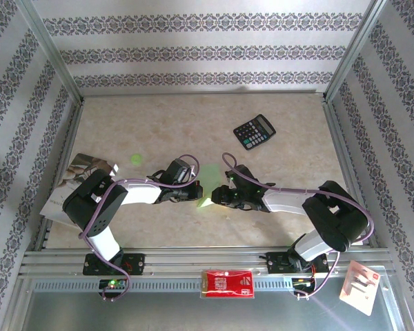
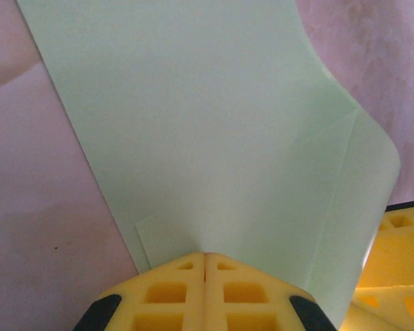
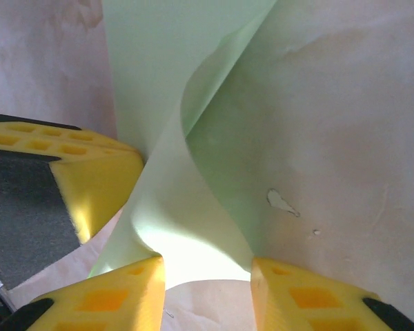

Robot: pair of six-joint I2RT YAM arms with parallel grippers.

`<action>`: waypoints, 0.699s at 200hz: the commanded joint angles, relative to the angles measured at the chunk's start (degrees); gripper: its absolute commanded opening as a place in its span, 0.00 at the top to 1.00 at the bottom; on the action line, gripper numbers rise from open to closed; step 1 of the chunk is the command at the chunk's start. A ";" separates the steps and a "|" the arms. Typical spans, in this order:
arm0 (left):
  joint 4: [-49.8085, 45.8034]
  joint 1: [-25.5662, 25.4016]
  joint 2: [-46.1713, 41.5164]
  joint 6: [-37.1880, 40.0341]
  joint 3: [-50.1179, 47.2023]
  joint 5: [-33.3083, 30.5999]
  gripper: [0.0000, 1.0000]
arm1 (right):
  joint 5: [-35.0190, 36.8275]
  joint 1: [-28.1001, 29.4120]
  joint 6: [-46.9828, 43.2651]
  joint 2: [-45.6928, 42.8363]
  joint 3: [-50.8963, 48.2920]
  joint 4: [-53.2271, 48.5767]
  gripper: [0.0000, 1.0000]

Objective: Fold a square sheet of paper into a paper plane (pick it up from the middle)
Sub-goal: Turn over the paper at the center of the table.

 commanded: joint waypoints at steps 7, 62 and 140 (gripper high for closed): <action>-7.05 1.03 2.26 1.65 -1.70 -2.65 1.00 | -2.10 -0.95 -1.15 0.05 -1.02 4.47 0.58; -7.33 1.02 1.85 1.74 -1.80 -2.72 1.00 | -4.48 -2.02 -1.02 -0.16 -1.53 7.69 0.46; -7.86 1.03 1.27 1.82 -1.85 -2.80 1.00 | -2.33 -1.93 5.21 -6.38 -7.45 10.65 0.63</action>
